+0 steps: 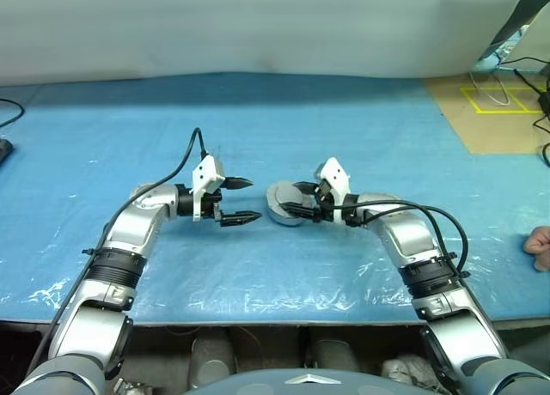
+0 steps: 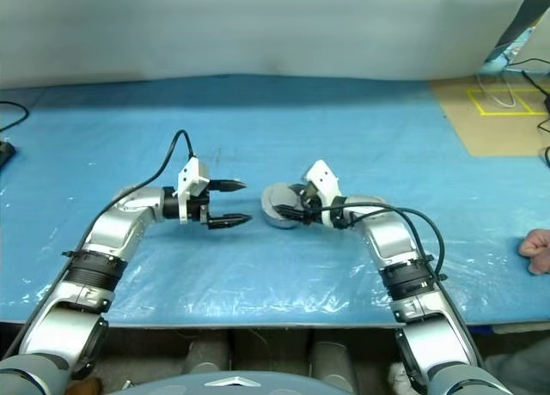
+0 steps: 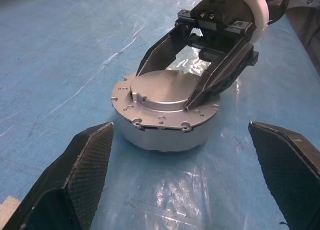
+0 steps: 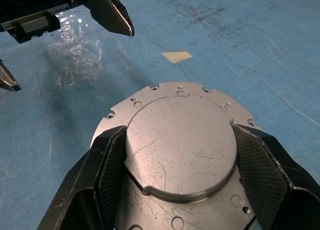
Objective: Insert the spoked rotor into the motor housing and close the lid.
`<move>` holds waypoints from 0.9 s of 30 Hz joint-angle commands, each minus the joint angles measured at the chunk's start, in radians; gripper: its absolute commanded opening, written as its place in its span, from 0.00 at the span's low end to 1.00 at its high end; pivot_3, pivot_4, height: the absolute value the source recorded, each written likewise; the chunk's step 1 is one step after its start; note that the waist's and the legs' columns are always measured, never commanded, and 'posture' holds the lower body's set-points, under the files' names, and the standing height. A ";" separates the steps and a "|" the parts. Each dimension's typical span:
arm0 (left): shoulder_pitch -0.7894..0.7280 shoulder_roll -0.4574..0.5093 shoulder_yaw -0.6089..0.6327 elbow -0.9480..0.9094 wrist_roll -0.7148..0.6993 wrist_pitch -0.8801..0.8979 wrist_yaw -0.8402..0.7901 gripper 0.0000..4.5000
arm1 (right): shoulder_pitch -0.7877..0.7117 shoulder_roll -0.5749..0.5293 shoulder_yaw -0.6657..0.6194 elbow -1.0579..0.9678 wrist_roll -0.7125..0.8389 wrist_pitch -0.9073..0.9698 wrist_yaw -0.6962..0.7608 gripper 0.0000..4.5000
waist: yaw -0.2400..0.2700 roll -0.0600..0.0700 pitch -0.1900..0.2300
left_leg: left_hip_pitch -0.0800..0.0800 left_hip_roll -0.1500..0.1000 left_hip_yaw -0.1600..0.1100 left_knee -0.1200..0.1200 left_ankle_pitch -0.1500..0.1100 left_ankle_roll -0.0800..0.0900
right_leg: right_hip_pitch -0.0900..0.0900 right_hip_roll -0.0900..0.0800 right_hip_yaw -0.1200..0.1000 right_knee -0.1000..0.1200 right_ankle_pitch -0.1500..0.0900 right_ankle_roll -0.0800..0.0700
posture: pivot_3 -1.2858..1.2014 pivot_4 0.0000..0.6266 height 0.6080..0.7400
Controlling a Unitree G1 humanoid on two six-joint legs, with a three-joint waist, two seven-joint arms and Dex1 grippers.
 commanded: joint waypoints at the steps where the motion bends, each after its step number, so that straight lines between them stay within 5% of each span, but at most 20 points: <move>1: -0.007 0.007 0.005 -0.036 -0.008 -0.002 -0.003 1.00 | 0.094 0.003 0.023 0.083 0.012 0.056 0.025 0.66 | 0.000 0.000 0.000 | 0.000 0.000 0.000 0.000 0.000 0.000 | 0.000 0.000 0.000 0.000 0.000 0.000 | 0.52 0.24 1.00; 27: -0.006 0.015 0.003 -0.081 -0.013 0.056 -0.011 1.00 | 0.006 -0.047 0.068 -0.100 -0.013 0.073 0.058 0.66 | -0.003 0.003 0.003 | -0.005 0.003 -0.001 -0.001 -0.002 -0.005 | -0.005 0.003 -0.003 -0.001 0.002 0.002 | 0.52 0.24 1.00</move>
